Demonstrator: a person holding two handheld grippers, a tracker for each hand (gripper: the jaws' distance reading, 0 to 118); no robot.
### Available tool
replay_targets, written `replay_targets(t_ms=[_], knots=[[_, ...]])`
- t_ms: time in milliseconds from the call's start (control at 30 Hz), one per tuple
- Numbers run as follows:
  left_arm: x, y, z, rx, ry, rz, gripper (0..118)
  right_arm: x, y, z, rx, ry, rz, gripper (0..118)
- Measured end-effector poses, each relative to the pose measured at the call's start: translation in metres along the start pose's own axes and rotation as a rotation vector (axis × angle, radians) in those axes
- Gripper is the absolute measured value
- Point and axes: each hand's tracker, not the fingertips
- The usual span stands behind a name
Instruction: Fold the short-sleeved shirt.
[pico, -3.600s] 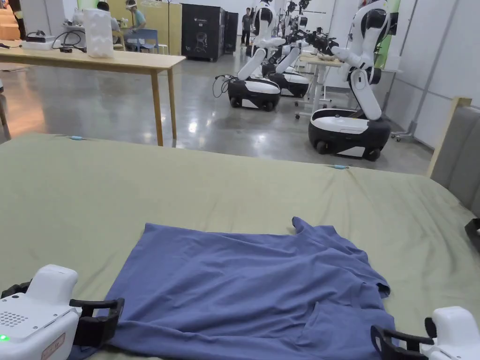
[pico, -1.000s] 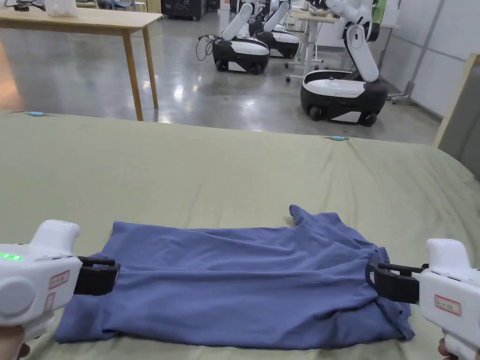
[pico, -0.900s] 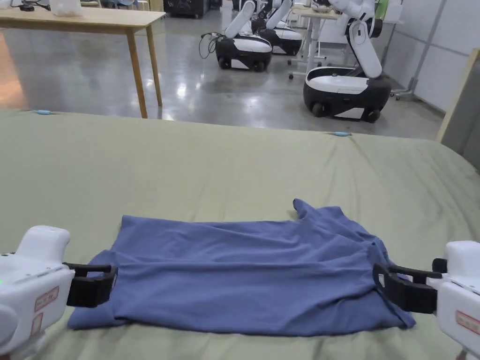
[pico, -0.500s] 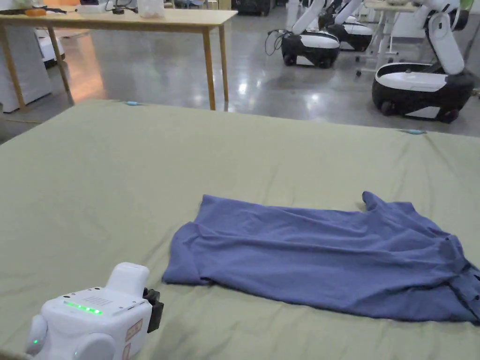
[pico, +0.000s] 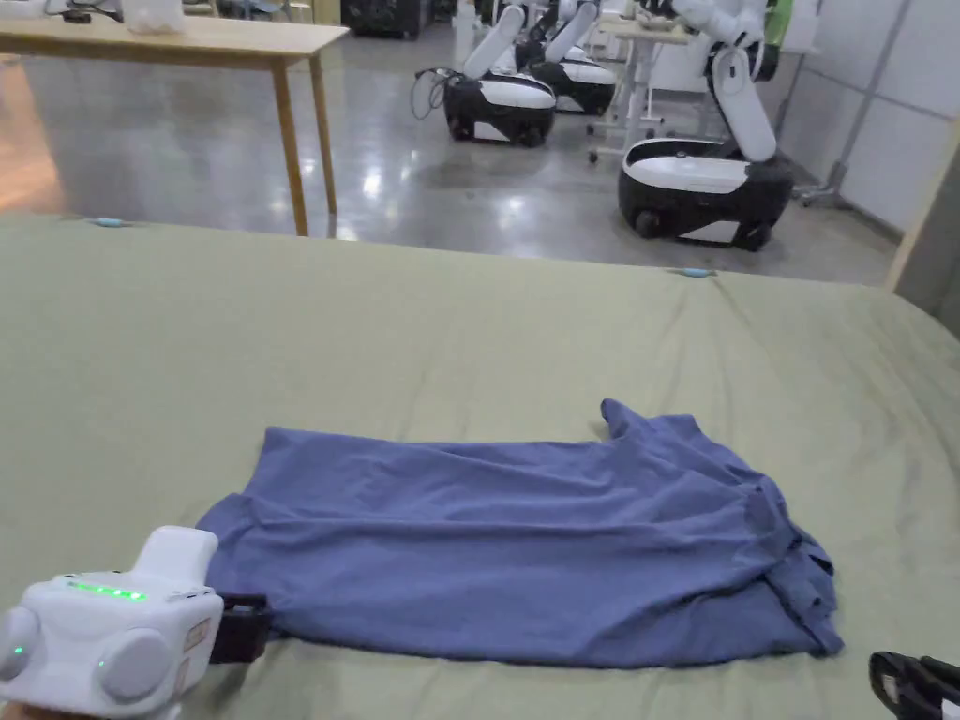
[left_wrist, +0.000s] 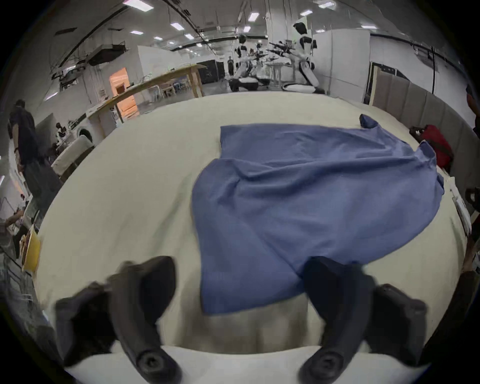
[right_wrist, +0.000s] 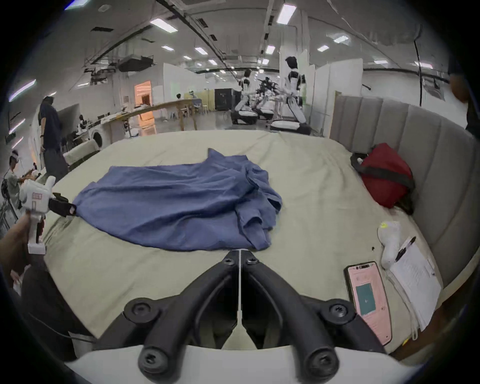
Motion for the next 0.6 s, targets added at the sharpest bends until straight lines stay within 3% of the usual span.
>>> replay_targets(t_ms=[33, 67, 133, 167, 200, 233, 333, 367, 400, 433, 467, 500, 533, 600], knots=[[0.001, 0.002, -0.005, -0.007, -0.001, -0.006, 70, 0.005, 0.0, -0.009, -0.005, -0.012, -0.028, 4], [0.001, 0.004, -0.009, -0.018, -0.013, -0.008, 65, 0.009, 0.001, -0.016, -0.003, -0.024, -0.045, 14], [0.014, 0.009, 0.0, -0.023, -0.024, -0.015, 46, 0.016, 0.008, -0.031, -0.001, -0.021, -0.071, 77], [0.014, 0.011, 0.003, -0.018, -0.035, -0.024, 33, 0.018, 0.013, -0.042, -0.027, -0.015, -0.095, 98], [0.014, 0.013, 0.005, -0.012, -0.045, -0.028, 16, 0.024, 0.013, -0.057, -0.061, 0.001, -0.103, 105], [0.019, 0.016, 0.011, -0.005, -0.043, -0.032, 8, 0.025, 0.016, -0.071, -0.068, 0.012, -0.094, 105], [0.028, 0.023, 0.016, -0.007, -0.055, -0.047, 8, 0.02, 0.023, -0.11, -0.107, 0.004, -0.053, 104], [0.029, 0.024, 0.017, -0.006, -0.05, -0.059, 8, 0.02, 0.024, -0.122, -0.124, 0.01, -0.051, 96], [0.03, 0.025, 0.017, -0.006, -0.05, -0.056, 7, 0.019, 0.026, -0.133, -0.171, 0.016, -0.053, 65], [0.029, 0.025, 0.017, -0.005, -0.057, -0.042, 7, 0.02, 0.029, -0.142, -0.215, 0.024, -0.059, 46], [0.029, 0.025, 0.016, -0.008, -0.065, -0.024, 7, 0.022, 0.028, -0.147, -0.226, 0.024, -0.075, 41], [0.026, 0.024, 0.015, -0.01, -0.071, -0.016, 7, 0.024, 0.029, -0.148, -0.225, 0.033, -0.088, 25], [0.025, 0.023, 0.016, -0.014, -0.075, -0.009, 7, 0.027, 0.033, -0.142, -0.212, 0.049, -0.098, 25], [0.024, 0.023, 0.024, -0.006, -0.087, 0.003, 6, 0.025, 0.041, -0.12, -0.145, 0.088, -0.105, 13]])
